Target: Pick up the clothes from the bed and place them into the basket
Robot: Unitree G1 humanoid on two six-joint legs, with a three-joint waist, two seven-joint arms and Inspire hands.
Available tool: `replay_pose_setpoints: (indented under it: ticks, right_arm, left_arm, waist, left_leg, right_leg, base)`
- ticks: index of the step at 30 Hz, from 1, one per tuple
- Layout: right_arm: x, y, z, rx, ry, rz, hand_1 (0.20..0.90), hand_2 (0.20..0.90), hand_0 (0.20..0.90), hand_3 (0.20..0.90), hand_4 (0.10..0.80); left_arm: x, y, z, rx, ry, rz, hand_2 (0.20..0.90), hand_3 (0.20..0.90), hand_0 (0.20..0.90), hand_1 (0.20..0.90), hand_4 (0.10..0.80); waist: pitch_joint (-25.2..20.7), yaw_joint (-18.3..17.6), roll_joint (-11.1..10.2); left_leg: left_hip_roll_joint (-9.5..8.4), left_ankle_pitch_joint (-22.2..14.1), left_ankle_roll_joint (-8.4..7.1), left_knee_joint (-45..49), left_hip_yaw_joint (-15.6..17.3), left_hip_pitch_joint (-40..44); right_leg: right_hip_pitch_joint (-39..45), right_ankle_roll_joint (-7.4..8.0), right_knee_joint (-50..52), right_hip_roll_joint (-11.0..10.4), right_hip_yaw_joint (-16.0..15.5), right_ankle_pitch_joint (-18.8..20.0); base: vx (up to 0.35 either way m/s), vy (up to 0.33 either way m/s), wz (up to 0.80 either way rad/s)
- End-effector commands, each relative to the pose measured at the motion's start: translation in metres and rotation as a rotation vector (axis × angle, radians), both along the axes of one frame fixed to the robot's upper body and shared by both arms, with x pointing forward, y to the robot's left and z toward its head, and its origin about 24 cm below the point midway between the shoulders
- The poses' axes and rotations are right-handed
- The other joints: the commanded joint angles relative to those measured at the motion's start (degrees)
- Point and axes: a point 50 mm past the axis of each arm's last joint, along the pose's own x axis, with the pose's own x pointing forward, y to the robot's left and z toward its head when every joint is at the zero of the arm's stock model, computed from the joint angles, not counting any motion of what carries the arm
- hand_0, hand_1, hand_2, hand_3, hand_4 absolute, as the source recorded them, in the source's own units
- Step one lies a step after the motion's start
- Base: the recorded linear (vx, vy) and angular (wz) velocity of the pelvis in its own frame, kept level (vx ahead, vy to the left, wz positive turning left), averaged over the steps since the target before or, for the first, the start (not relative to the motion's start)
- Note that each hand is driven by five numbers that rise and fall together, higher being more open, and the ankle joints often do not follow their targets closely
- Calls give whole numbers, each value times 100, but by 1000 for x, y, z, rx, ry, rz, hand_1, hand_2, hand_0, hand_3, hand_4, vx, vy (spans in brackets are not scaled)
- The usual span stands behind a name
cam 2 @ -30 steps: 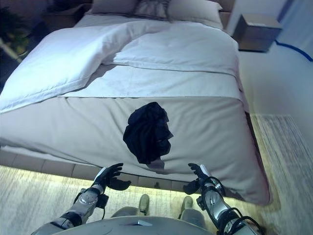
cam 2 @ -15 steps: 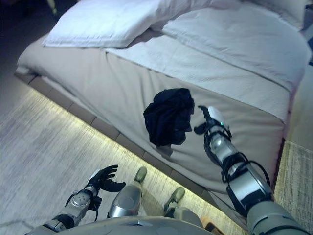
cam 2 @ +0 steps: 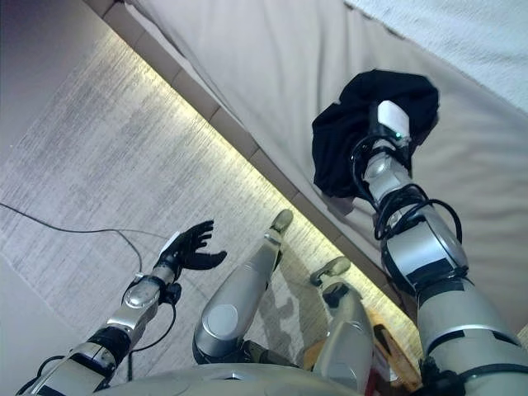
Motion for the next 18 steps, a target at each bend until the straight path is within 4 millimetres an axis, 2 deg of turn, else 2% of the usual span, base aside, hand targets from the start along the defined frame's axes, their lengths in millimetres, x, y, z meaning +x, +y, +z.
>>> replay_pose_setpoints:
  ticks: [1, 7, 8, 9, 10, 18]
  right_arm:
    - [-11, -37, -5, 64, 145, -148, 900, 900, 900, 900, 800]
    - [-10, -40, 0, 125, 187, -135, 900, 900, 900, 900, 800]
    - [-10, -41, 0, 130, 184, -132, 740, 740, 740, 713, 613]
    - [-10, -43, 2, 138, 171, -132, 554, 554, 554, 496, 396]
    - [-10, -44, 4, 142, 165, -131, 300, 300, 300, 200, 100]
    - [-12, -53, 14, 185, 90, -136, 300, 300, 300, 200, 100]
  left_arm:
    - [-10, 14, 4, 2, -25, 31, 900, 900, 900, 900, 800]
    - [-15, 26, 6, 4, -11, 58, 900, 900, 900, 900, 800]
    - [-15, 28, 7, 5, -10, 59, 900, 900, 900, 900, 800]
    - [-15, 30, 8, 8, -8, 56, 900, 900, 900, 900, 800]
    - [-15, 30, 8, 9, -8, 53, 900, 900, 900, 900, 800]
    - [-15, 32, 15, 17, -28, 34, 900, 900, 900, 900, 800]
  waist:
    - [-131, 126, 280]
    - [-20, 153, 351]
    - [-12, 154, 342]
    - [-11, 154, 326]
    - [-11, 154, 321]
    - [-11, 124, 265]
  left_leg:
    - [-79, -60, 586, 175, 767, -552]
    - [-38, 42, 539, 9, 764, -529]
    - [-37, 54, 530, -26, 756, -507]
    - [-35, 68, 509, -64, 743, -484]
    - [-32, 70, 503, -75, 739, -474]
    - [-12, 60, 414, -207, 700, -238]
  right_leg:
    - [-359, 129, 424, 97, 275, 219]
    - [-300, 155, 287, 184, 285, 186]
    - [-255, 159, 220, 211, 273, 199]
    - [-186, 171, 112, 244, 250, 230]
    - [-154, 177, 66, 256, 240, 243]
    - [366, 185, -475, 460, 165, 344]
  base:
    - [-51, 61, -4]
    - [-14, 10, 1]
    - [-12, -50, 7]
    - [-5, -40, -5]
    - [-1, -43, -12]
    - [5, -67, -6]
